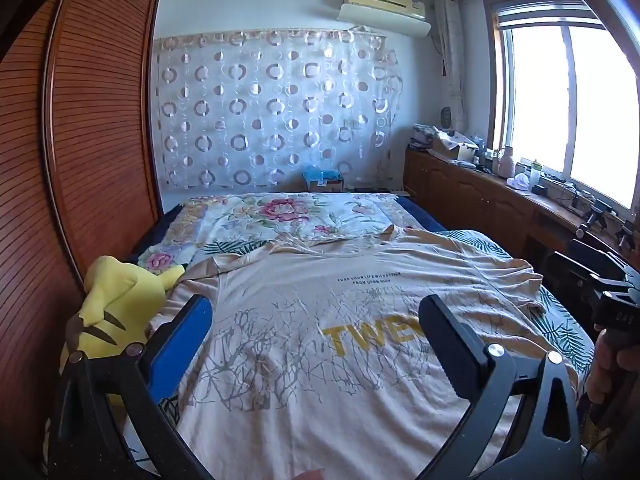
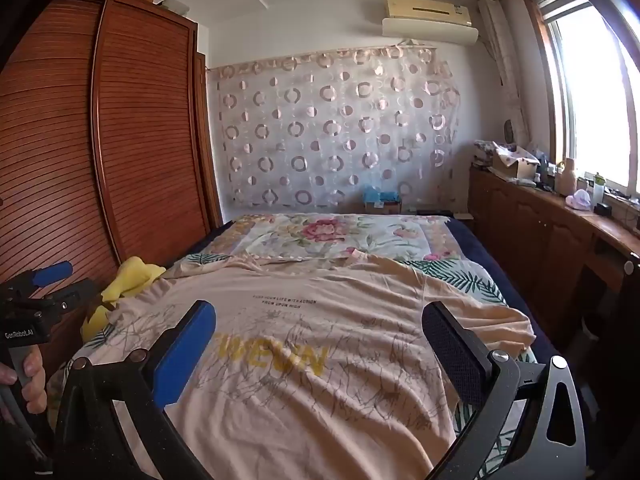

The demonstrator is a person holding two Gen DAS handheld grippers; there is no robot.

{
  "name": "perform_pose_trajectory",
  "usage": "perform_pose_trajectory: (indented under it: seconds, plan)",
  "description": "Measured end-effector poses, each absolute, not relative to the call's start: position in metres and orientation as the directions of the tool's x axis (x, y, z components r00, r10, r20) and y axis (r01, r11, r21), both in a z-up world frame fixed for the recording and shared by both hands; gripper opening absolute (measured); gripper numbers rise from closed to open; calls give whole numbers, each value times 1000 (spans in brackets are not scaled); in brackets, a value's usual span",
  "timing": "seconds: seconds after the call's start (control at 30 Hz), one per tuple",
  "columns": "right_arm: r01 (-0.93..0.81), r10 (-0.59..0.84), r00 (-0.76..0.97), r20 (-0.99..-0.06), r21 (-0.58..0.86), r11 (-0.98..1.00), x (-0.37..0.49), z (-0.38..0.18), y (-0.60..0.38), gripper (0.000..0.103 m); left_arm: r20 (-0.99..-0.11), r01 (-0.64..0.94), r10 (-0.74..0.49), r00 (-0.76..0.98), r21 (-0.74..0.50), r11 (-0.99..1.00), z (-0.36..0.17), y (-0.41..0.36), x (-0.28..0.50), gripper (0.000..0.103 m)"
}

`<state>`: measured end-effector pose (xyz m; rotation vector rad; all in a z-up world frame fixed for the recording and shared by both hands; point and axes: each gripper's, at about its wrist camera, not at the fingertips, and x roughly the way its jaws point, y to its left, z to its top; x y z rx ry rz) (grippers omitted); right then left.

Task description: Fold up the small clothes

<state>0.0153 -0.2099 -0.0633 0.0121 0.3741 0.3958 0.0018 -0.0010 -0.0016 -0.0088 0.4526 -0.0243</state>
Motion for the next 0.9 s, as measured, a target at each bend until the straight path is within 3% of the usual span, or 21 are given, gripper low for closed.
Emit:
perform_pose_trajectory:
  seconds: [0.9]
  plan:
    - [-384, 390, 849, -357, 90, 919, 16, -67, -208, 103, -413, -3, -4, 911, -16, 1000, 3, -2, -3, 103]
